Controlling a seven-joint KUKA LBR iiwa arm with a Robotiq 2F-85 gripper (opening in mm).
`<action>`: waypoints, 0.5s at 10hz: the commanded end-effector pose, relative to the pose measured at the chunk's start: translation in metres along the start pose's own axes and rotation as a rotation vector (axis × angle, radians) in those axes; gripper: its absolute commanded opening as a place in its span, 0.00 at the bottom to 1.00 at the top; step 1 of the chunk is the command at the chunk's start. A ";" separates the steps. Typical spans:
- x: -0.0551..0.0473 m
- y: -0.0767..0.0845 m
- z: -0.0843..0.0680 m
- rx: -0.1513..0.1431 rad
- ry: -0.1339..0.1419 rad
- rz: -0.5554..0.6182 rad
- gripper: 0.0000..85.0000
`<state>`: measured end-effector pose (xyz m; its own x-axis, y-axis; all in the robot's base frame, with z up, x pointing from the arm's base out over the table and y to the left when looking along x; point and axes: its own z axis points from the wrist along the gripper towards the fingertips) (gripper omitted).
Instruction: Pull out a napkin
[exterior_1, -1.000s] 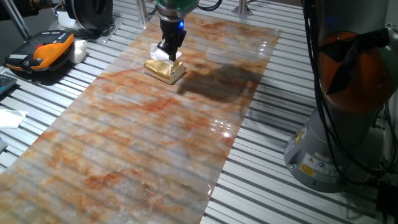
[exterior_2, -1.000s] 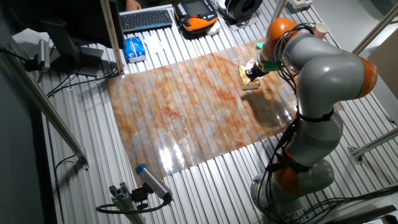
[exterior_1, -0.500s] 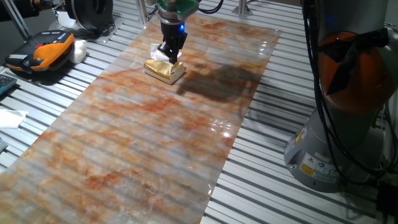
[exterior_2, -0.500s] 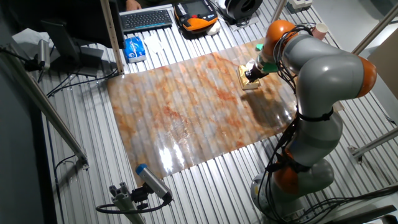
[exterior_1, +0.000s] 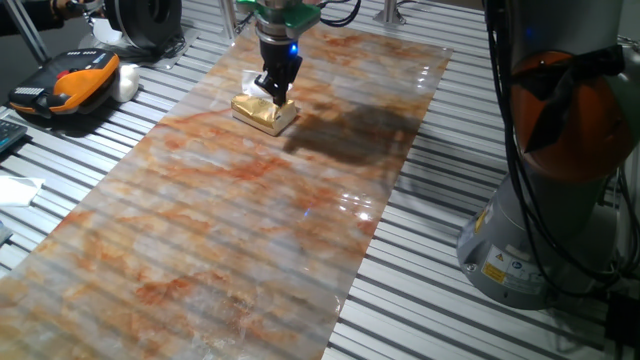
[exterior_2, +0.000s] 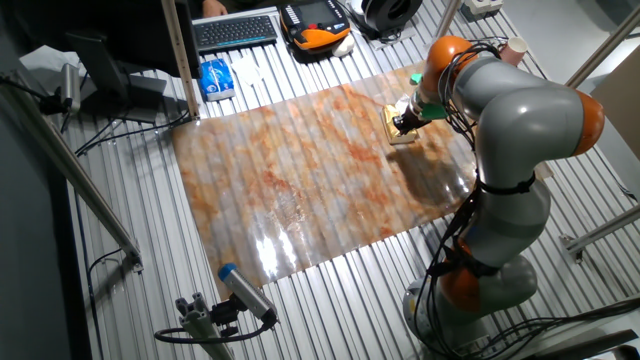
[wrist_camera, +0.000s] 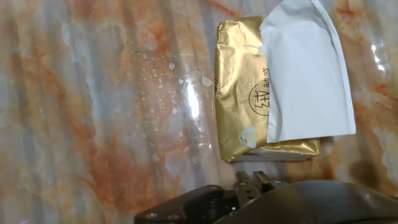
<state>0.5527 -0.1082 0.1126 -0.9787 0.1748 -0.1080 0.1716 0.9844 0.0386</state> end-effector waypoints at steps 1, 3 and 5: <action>0.001 0.000 0.001 0.000 0.000 0.001 0.20; -0.001 0.000 -0.001 0.012 -0.011 0.011 0.20; -0.002 0.000 -0.005 0.008 -0.002 0.017 0.20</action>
<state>0.5544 -0.1088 0.1188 -0.9751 0.1942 -0.1074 0.1918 0.9809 0.0324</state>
